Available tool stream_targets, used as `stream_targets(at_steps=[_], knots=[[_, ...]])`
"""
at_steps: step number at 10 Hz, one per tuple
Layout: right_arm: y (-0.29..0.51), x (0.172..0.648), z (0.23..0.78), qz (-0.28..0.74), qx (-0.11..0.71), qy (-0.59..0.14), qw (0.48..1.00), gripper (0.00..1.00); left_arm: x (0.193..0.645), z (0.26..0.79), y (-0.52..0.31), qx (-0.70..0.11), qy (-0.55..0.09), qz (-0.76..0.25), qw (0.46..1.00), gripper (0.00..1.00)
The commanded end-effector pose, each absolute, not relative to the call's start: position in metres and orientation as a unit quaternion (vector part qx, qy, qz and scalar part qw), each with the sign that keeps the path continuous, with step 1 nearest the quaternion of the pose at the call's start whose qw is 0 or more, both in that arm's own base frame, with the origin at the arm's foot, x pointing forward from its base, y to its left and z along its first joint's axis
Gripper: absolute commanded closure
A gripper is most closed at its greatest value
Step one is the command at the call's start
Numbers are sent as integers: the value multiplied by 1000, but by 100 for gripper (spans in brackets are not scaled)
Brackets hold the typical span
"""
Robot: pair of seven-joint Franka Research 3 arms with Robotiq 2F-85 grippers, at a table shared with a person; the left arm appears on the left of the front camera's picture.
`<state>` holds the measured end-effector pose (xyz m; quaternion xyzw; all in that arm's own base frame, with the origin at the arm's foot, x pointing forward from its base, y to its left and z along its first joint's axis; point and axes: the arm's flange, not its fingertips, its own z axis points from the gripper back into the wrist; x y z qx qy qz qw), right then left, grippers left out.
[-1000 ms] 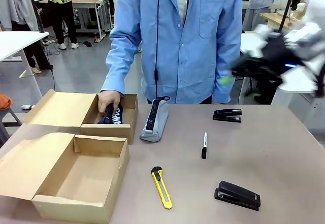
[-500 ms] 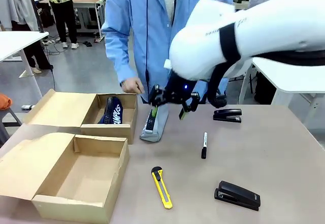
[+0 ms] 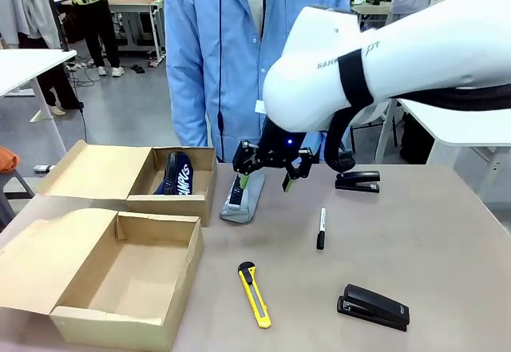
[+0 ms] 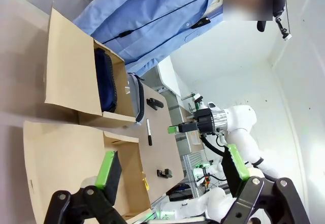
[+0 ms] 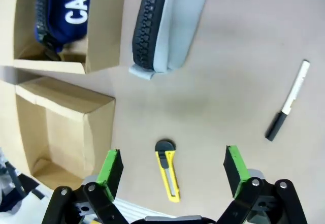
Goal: Place items inside the box.
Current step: Pick up a Pencil pouch or Stapler and place it inside the Mailer Box closest to the robot.
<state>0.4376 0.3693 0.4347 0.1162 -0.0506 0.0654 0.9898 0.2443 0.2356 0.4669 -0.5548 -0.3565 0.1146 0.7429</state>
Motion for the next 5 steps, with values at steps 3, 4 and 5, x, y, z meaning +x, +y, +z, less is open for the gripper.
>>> stream_targets(at_steps=[3, 4, 5], knots=[[448, 499, 417, -5, 72, -53, 996, 0, 245, 468, 235, -558, -370, 107, 735, 0], [456, 509, 411, -19, 58, -55, 997, 0, 245, 468, 235, -558, -370, 107, 735, 0], [464, 519, 405, -26, 52, -58, 997, 0, 245, 468, 235, -558, -370, 107, 735, 0]])
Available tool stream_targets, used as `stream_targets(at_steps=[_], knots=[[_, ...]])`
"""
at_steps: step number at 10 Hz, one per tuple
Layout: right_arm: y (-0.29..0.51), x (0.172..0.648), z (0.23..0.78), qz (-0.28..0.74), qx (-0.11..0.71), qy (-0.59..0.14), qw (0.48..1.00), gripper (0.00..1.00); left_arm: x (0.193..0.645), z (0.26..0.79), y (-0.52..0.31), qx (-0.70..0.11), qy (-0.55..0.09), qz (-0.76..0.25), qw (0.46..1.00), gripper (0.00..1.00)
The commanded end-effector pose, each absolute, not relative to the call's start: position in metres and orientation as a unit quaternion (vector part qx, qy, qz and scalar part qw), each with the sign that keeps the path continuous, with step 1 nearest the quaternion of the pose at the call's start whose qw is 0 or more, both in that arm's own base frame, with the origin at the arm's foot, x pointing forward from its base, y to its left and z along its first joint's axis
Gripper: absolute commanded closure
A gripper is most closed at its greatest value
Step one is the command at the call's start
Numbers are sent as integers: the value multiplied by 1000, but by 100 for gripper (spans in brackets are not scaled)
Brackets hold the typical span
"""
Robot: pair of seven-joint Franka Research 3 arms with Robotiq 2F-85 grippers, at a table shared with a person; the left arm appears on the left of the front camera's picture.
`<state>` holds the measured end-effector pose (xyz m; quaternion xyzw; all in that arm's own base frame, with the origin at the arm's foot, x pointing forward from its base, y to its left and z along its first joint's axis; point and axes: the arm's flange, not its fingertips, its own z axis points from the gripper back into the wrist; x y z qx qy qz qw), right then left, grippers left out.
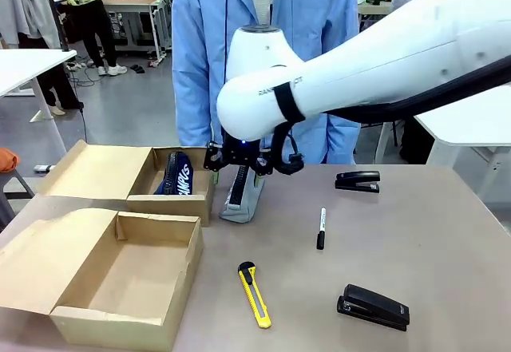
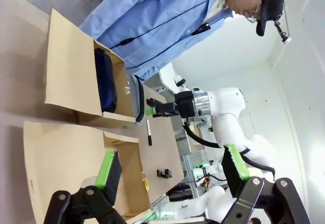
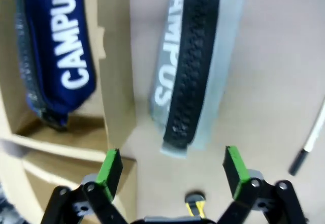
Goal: Place items inside the box.
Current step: Pick up a Pencil pouch or Stapler and place it inside the Mailer Box closest to the robot.
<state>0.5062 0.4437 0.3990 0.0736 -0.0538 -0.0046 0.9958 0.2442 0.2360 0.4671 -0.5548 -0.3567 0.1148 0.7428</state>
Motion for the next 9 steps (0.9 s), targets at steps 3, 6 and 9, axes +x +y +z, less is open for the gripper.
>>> stream_targets(at_steps=[3, 6, 9], knots=[[471, 546, 385, -67, 26, -57, 996, 0, 245, 468, 235, -558, -370, 107, 735, 0], [462, 546, 378, -101, 4, -45, 994, 0, 245, 468, 235, -558, -370, 107, 735, 0], [460, 547, 369, -122, -18, -49, 991, 60, 245, 468, 235, -558, -370, 107, 735, 0]])
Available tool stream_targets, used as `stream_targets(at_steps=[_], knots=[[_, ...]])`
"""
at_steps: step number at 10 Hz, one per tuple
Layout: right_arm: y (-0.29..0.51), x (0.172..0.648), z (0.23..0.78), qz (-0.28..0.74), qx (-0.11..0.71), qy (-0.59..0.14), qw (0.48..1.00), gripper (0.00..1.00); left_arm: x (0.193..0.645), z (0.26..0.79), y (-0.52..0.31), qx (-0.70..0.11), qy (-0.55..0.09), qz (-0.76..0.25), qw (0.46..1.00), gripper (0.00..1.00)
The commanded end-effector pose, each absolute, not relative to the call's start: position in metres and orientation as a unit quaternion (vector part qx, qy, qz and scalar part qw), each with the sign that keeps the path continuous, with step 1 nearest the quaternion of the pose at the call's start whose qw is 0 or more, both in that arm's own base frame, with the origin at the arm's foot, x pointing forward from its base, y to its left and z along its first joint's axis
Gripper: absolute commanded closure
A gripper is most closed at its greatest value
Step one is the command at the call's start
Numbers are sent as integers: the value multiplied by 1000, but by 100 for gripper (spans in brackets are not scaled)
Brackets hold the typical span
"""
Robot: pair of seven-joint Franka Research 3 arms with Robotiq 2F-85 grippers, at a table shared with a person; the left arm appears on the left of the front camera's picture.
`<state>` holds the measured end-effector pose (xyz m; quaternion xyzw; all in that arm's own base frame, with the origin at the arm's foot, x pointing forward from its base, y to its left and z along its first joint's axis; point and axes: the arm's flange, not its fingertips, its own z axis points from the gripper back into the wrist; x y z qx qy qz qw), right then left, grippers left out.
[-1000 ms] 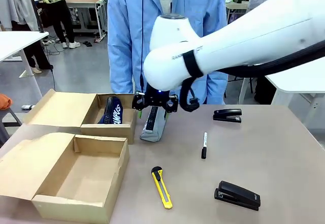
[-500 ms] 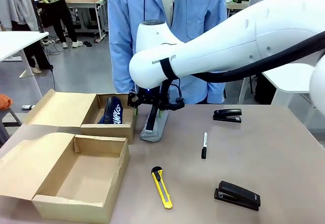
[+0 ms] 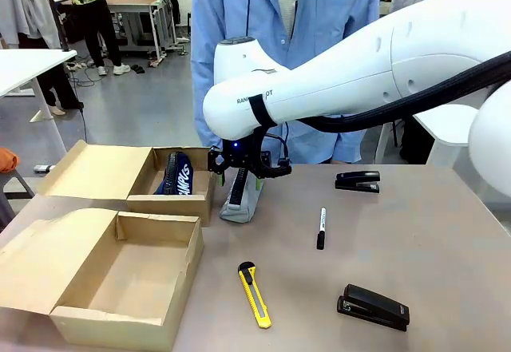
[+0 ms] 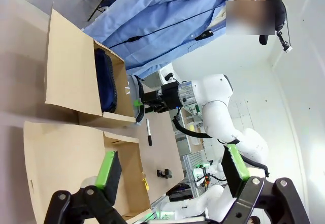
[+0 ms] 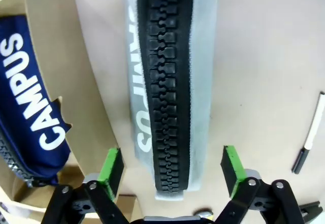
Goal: Place items inside the box.
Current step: Pick up a Pencil pouch or Stapler and place it inside the Mailer Box closest to the robot.
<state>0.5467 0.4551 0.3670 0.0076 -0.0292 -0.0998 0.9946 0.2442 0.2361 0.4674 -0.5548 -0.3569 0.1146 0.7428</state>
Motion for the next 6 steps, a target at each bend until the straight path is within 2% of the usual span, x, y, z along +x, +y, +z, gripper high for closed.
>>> stream_targets(at_steps=[1, 2, 3, 4, 6], knots=[[459, 547, 369, -130, -21, -49, 990, 59, 245, 468, 235, -558, -370, 107, 735, 0], [458, 547, 368, -134, -25, -50, 989, 100, 245, 468, 235, -558, -370, 107, 735, 0], [457, 546, 367, -139, -30, -49, 989, 62, 245, 468, 235, -558, -370, 107, 735, 0], [457, 545, 364, -142, -35, -46, 988, 100, 245, 468, 235, -558, -370, 107, 735, 0], [456, 543, 362, -144, -42, -41, 988, 100, 245, 468, 235, -558, -370, 107, 735, 0]])
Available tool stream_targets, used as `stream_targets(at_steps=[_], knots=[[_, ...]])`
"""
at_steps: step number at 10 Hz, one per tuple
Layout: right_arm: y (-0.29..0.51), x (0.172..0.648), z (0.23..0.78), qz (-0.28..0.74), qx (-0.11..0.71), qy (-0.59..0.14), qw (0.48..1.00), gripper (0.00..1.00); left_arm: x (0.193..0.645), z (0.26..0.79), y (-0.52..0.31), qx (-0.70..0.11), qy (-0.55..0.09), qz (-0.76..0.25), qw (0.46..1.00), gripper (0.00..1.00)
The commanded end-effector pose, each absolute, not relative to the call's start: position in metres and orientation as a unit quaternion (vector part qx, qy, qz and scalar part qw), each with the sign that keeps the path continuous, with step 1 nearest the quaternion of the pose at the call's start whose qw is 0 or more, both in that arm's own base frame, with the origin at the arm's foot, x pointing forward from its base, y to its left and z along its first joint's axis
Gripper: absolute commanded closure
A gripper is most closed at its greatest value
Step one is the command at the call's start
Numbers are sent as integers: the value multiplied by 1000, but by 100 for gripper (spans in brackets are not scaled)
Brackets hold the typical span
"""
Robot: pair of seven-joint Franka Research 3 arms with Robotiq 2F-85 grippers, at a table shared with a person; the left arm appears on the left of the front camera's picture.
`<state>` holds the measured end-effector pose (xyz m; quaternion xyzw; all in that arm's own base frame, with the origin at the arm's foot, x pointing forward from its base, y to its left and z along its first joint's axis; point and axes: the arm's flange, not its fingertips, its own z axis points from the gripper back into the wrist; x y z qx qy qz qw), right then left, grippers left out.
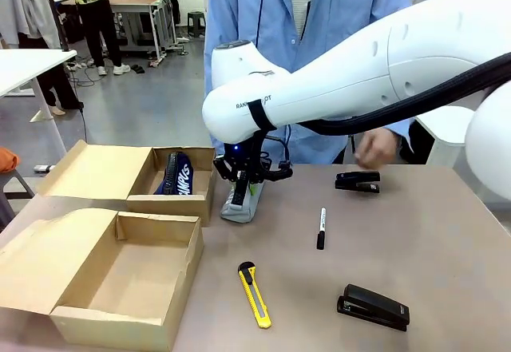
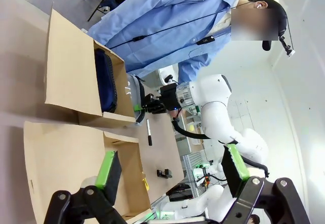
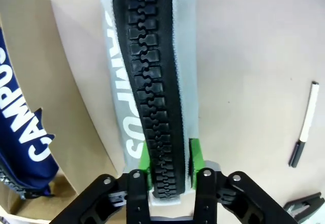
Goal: Place items inside the box.
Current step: Pick up a Pencil pouch or Stapler and place it inside the Mailer Box closest to the robot.
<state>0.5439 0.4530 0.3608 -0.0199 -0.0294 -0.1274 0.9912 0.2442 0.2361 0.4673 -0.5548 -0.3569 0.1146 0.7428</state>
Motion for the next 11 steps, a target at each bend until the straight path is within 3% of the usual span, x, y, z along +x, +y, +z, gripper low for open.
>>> stream_targets(at_steps=[1, 6, 7, 11], knots=[[456, 541, 363, -148, -53, -43, 987, 100, 245, 468, 235, -558, -370, 107, 735, 0], [463, 516, 385, -127, -57, -37, 990, 100, 245, 468, 235, -558, -370, 107, 735, 0], [475, 498, 395, -123, -69, -22, 990, 100, 245, 468, 235, -558, -370, 107, 735, 0], [555, 365, 437, 49, -216, -137, 965, 100, 245, 468, 235, -558, -370, 107, 735, 0]])
